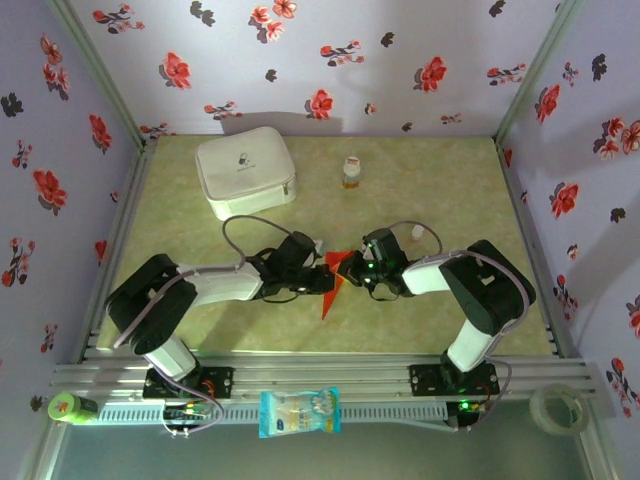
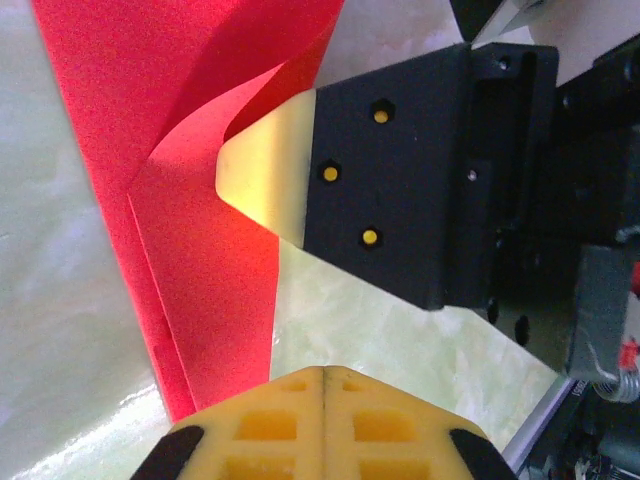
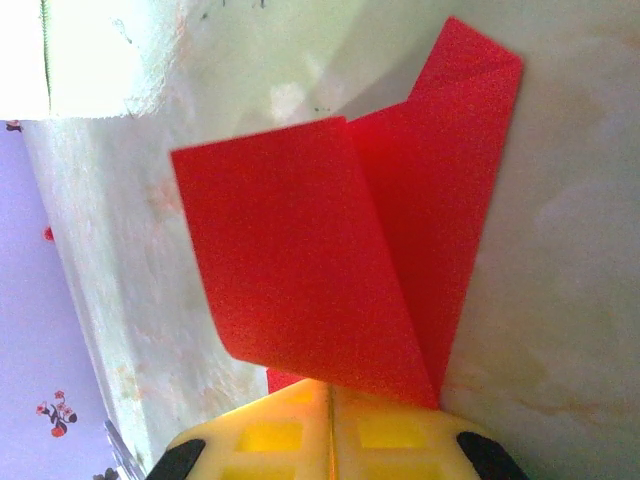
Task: Fold a paper plane with a square sheet of paper (pick it up from the middle)
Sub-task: Perform the fifth fold on the wing at the bottom-center of the table.
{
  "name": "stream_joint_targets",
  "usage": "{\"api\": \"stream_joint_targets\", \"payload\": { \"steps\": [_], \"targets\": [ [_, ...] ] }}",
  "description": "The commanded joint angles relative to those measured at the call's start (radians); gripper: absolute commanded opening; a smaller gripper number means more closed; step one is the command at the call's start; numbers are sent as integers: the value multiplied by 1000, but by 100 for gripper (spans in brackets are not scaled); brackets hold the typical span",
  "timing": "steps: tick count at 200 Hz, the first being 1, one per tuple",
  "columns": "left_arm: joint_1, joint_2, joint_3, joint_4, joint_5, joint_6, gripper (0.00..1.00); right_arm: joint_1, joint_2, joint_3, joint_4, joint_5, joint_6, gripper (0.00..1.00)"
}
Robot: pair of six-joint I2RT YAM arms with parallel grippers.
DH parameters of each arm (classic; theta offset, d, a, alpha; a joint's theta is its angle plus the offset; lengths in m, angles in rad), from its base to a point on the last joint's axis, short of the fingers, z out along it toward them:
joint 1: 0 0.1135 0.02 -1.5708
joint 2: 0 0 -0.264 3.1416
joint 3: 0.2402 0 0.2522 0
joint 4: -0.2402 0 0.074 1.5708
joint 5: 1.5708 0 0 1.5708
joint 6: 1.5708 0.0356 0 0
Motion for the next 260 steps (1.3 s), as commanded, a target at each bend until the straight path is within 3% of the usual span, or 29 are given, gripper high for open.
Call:
{"api": "stream_joint_targets", "payload": {
  "steps": [1, 50, 88, 144, 191, 260],
  "targets": [
    [7, 32, 29, 23, 0, 28, 3, 41, 83, 7, -34, 78, 0, 8],
    [8, 112, 58, 4, -5, 47, 3, 41, 77, 7, -29, 75, 2, 9],
    [9, 138, 33, -57, -74, 51, 0, 38, 48, 30, -57, 62, -13, 11],
    [9, 117, -84, -53, -70, 71, 0, 1, -164, 70, -281, 120, -114, 19],
    [9, 72, -178, -5, 19, 129, 0, 2, -273, 9, -282, 88, -140, 8],
    [9, 52, -188, -43, 52, 181, 0, 111, -195, 28, -243, 63, -156, 3]
  ]
}}
